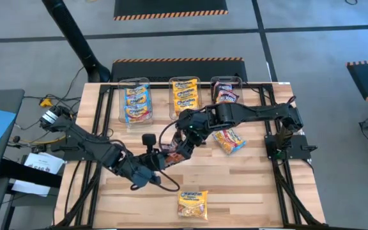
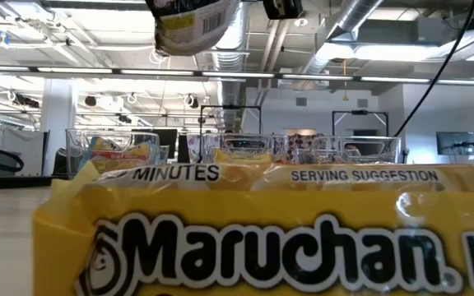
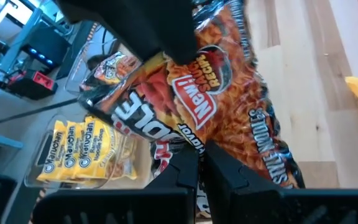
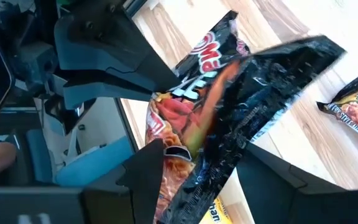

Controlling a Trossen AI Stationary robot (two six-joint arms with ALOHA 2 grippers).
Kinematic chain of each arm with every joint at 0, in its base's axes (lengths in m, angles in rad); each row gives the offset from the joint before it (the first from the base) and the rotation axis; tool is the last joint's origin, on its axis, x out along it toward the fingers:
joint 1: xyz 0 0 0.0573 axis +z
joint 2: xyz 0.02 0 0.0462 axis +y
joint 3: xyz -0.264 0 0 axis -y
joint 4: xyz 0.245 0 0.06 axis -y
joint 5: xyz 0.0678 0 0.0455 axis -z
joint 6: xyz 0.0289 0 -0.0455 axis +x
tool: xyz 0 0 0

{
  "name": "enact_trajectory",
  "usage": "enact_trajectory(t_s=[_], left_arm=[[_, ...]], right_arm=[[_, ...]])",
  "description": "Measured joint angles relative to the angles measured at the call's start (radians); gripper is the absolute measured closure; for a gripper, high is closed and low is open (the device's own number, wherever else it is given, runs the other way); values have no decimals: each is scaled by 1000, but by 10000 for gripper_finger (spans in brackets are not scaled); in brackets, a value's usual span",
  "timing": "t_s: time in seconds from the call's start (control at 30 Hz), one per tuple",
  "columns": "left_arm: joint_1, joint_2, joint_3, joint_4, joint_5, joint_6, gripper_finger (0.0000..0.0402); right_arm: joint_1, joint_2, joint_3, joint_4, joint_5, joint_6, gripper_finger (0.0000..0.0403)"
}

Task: Sort Maruchan noodles
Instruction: Put the black noodle pack into the right transparent bin

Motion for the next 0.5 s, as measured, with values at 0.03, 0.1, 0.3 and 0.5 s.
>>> enact_trajectory(t_s=[0.03,0.1,0.3,0.5], left_arm=[[4,0,0,2,1,1,401],[10,0,0,13,2,12,401],[21,0,0,39,3,36,401],[28,1,0,45,29,28,401]], right_arm=[[0,0,0,-1,1,5,182],[0,0,0,-5,3,7,191],[0,12,1,-28,4,9,255],[2,44,2,-56,2,-22,337]])
